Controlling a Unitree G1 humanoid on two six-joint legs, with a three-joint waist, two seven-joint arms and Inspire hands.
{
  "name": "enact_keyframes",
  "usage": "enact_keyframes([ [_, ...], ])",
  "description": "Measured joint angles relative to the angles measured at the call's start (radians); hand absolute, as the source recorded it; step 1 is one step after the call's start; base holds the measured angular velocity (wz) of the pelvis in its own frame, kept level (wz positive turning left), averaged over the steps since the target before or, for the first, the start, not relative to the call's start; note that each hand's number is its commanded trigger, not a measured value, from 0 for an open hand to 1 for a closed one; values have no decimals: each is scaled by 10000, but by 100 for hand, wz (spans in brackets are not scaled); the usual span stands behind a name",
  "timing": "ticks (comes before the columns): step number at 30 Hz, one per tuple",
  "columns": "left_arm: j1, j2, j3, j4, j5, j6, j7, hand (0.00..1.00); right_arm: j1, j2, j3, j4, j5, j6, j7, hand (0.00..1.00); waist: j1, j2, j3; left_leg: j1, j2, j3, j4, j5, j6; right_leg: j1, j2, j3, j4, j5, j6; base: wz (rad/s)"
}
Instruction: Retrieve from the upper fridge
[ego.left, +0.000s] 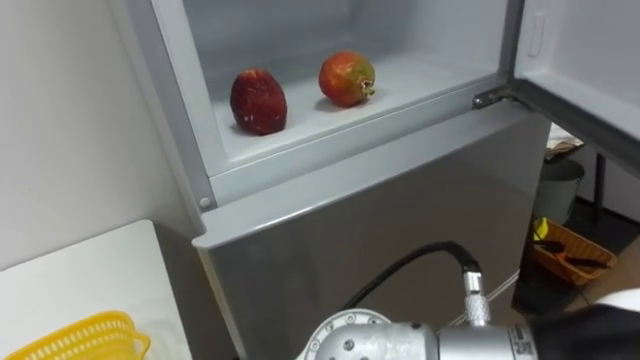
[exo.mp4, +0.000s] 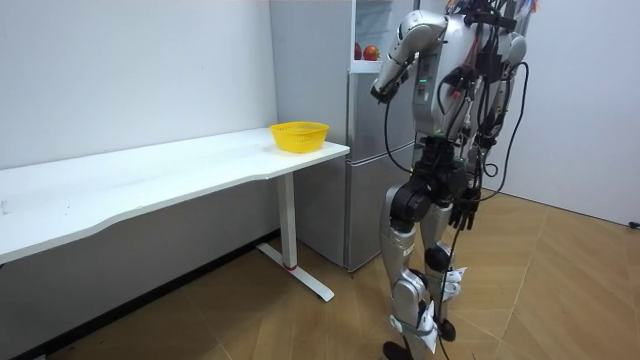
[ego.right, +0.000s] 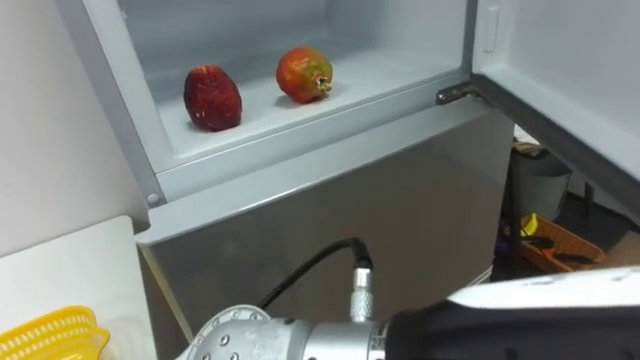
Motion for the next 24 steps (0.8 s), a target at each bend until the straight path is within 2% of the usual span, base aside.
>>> enact_keyframes([
  [4, 0, 37, 435, -154, 212, 0, 87, 0, 33, -6, -14, 22, 128, 13, -26, 0, 223, -16, 7, 41, 11, -12, -14, 1, 0, 17, 5, -1, 23, 0, 0, -1],
  [7, 78, 246, 908, -643, 614, -3, 427, 0, 158, 8, 162, 21, 324, 3, -184, 0, 649, -63, 33, 56, 22, -5, -27, 2, -1, 9, 22, 39, 33, 0, -1, -4],
  [9, 248, 668, 1447, -1407, 1131, -24, 539, 0, 270, 17, 128, -15, 277, -48, -239, 0, 1107, -148, 68, 61, 30, -31, -69, 14, -16, -32, 39, 93, 42, -3, -6, -4],
  [10, 358, 759, 1644, -1624, 1247, -35, 562, 0, 314, 11, 126, -15, 280, -101, -246, 0, 1227, -178, 88, 89, 31, -51, -75, 19, -21, -18, 43, 91, 42, -1, -8, -4],
  [12, 952, 1303, 2432, -2356, 1562, -112, 790, 0, 589, 32, -102, -14, 253, -307, -266, 0, 1559, -344, 56, 91, 43, -109, -86, 20, -24, 47, 44, -46, 8, -3, -13, 12],
  [13, 1083, 1407, 2628, -2530, 1758, -121, 840, 0, 640, 54, -262, -11, 253, -356, -277, 0, 1678, -398, 57, 67, 47, -122, -86, 21, -25, 37, 44, -83, 5, -3, -13, 15],
  [15, 1553, 1648, 3652, -2968, 2212, -200, 961, 0, 877, 69, -603, -34, 271, -460, -315, 0, 2232, -569, 8, 8, 57, -208, -48, 21, -25, 5, 51, -111, 21, 0, -19, 6],
  [16, 1727, 1686, 3916, -3031, 2209, -274, 1105, 0, 906, 73, -684, -4, 273, -477, -335, 0, 2361, -581, -15, 23, 63, -256, -48, 21, -25, 31, 58, -124, 20, 2, -22, 10],
  [17, 2207, 1741, 4318, -3159, 2209, -465, 1517, 0, 964, 91, -773, 16, 279, -496, -413, 0, 2477, -645, -69, 55, 67, -392, -50, 21, -25, 92, 63, -185, 21, 2, -22, 19],
  [18, 2719, 1778, 4672, -3327, 2218, -584, 1948, 0, 1046, 137, -955, 6, 278, -583, -615, 0, 2622, -722, -64, 147, 75, -480, -62, 20, -25, 219, 65, -304, 12, 4, -24, 23],
  [20, 3230, 1847, 5255, -3505, 2324, -626, 2421, 0, 1183, 235, -1050, 2, 214, -597, -921, 0, 2893, -822, -146, 174, 79, -669, -61, 20, -26, 271, 73, -394, 15, 4, -24, 17],
  [22, 3509, 1875, 5940, -3640, 2321, -811, 2970, 0, 1296, 272, -1105, -27, 36, -698, -1038, 0, 3069, -836, -154, 187, 78, -744, -61, 20, -26, 332, 72, -402, 0, 4, -24, 16],
  [24, 3713, 1842, 6753, -3829, 2318, -1127, 3677, 0, 1428, 295, -1344, -106, -51, -886, -1094, 0, 3416, -828, -160, 226, 72, -757, -68, 21, -25, 370, 65, -437, -5, 4, -24, 4],
])
